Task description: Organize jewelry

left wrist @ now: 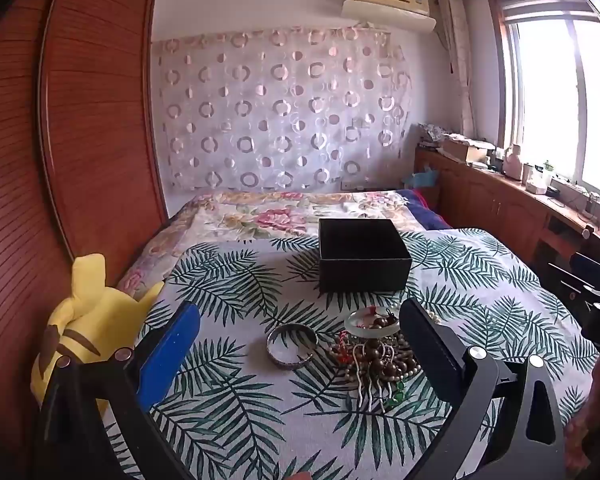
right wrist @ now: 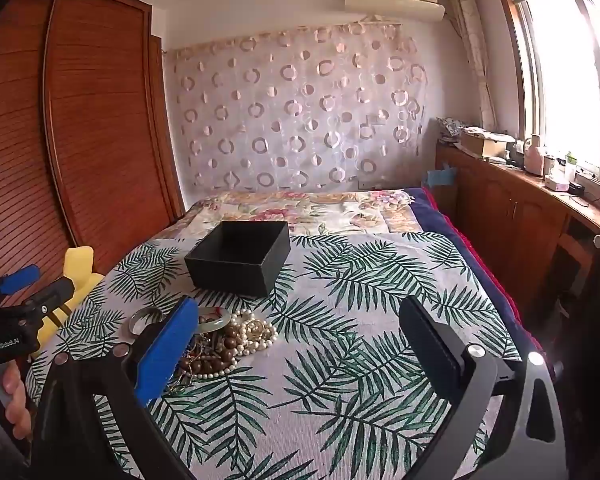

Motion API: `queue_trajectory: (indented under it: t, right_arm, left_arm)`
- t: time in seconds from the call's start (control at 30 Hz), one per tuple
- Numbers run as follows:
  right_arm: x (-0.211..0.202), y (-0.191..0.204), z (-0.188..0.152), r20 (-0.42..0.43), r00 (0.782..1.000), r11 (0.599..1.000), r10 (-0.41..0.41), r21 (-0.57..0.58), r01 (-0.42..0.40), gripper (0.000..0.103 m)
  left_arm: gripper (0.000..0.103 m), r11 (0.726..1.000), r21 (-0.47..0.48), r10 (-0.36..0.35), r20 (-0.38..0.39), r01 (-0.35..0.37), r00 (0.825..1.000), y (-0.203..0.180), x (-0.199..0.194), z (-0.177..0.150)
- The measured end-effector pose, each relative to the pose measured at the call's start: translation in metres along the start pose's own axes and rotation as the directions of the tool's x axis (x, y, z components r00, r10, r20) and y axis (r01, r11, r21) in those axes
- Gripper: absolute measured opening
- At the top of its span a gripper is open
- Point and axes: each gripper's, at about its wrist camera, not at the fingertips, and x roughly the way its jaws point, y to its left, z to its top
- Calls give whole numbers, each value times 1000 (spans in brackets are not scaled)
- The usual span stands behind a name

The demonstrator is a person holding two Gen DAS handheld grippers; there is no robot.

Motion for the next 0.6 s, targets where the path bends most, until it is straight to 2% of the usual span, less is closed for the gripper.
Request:
queue_trajectory:
  t: [0.6]
  right_arm:
    - [-1,3,2,3,1000,1000,4,-4,-4,101]
  left_arm:
    - [97,1000,3,1,8,-1,1000,1,-6,9]
